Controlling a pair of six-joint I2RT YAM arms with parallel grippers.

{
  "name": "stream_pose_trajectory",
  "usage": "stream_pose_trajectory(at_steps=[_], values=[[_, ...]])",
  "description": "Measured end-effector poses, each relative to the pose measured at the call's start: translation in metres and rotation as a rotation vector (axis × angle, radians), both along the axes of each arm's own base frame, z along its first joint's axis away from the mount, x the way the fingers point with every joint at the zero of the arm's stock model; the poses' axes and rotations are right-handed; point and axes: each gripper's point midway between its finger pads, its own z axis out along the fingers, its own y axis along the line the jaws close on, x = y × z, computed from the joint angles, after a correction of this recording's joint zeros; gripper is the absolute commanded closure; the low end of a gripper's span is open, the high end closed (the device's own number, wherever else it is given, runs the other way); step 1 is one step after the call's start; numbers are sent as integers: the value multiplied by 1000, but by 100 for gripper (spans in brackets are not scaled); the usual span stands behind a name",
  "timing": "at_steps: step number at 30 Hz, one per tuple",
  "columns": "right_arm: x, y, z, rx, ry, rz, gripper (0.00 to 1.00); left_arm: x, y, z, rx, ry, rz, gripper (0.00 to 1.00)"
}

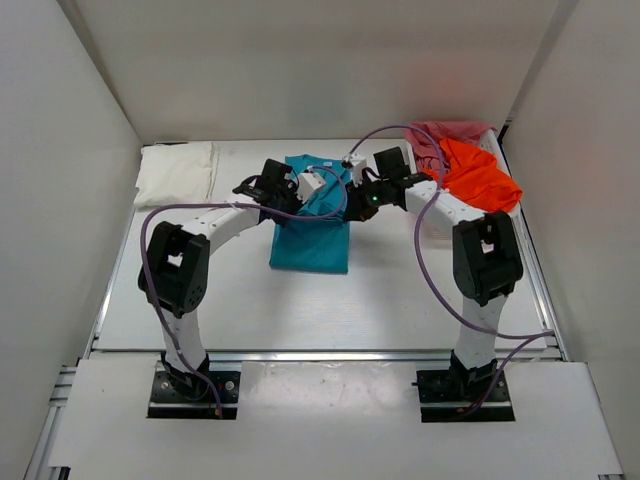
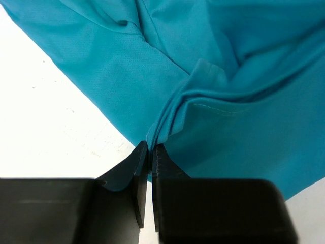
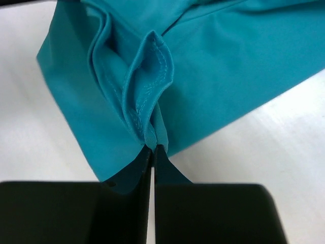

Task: Fold and stack the t-shirts
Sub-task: Fold the folded rectangular tshirt in 1/3 of the way

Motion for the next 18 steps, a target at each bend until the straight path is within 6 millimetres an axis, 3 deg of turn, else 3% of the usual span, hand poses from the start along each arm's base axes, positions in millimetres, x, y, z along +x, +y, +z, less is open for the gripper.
stream_pose_trajectory(at_steps=[5,12,15,17,18], values=[[21,3,-4,2,3,-7,100,7,0,-16,23,20,14,100],[26,4,-17,-12,38,-3,97,17,3,-24,32,9,41,100],[30,4,-25,-23,57,-7,61,27,1,-24,33,-10,51,95],[34,3,-30,-35,67,-20,46,34,1,-25,31,-23,58,91],[37,2,-33,-40,69,-29,44,37,1,-26,30,-32,64,88]])
